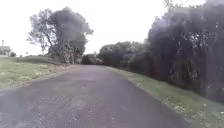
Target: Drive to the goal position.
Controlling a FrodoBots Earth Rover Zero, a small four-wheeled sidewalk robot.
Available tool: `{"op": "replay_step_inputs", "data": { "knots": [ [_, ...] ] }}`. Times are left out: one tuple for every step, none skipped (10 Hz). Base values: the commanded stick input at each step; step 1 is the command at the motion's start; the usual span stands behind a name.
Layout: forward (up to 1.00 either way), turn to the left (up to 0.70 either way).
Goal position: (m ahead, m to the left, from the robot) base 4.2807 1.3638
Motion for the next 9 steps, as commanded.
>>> {"op": "replay_step_inputs", "data": {
  "knots": [
    [0.08, 0.00],
    [0.08, 0.00],
    [0.08, 0.01],
    [0.08, 0.00],
    [0.08, 0.00],
    [0.08, 0.00],
    [0.07, 0.00],
    [0.07, 0.00],
    [0.07, 0.00]
  ]
}}
